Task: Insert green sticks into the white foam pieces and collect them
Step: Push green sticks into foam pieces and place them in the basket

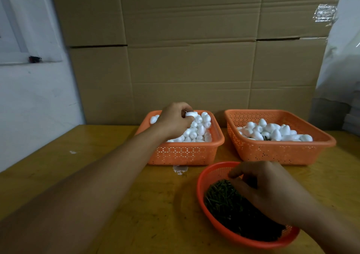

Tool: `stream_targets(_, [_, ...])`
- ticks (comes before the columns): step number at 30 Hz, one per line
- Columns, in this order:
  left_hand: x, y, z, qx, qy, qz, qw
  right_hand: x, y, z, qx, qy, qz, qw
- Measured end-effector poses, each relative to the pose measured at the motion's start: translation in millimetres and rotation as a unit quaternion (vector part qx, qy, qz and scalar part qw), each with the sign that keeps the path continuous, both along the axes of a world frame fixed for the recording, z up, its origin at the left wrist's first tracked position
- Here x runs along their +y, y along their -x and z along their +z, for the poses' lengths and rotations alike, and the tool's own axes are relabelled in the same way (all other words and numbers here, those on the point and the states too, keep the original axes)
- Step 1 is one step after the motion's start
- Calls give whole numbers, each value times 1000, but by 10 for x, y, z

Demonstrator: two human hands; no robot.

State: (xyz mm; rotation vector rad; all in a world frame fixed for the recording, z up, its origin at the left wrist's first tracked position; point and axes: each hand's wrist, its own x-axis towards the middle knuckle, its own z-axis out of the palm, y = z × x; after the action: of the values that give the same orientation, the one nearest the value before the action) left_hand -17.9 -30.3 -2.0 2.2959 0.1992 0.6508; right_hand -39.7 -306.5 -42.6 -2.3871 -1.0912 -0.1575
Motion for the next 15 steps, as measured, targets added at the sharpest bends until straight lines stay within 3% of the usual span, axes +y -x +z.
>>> stream_targets(5, [-386, 413, -49, -44, 154, -77, 984, -6, -26, 21, 4, 79, -27, 997])
stream_targets(10, [-733, 749, -236, -30, 263, -159, 951, 8, 14, 33, 36, 178, -57, 982])
stream_targets(15, [-850, 902, -413, -8, 284, -223, 932, 14, 90, 35, -5, 246, -50, 968])
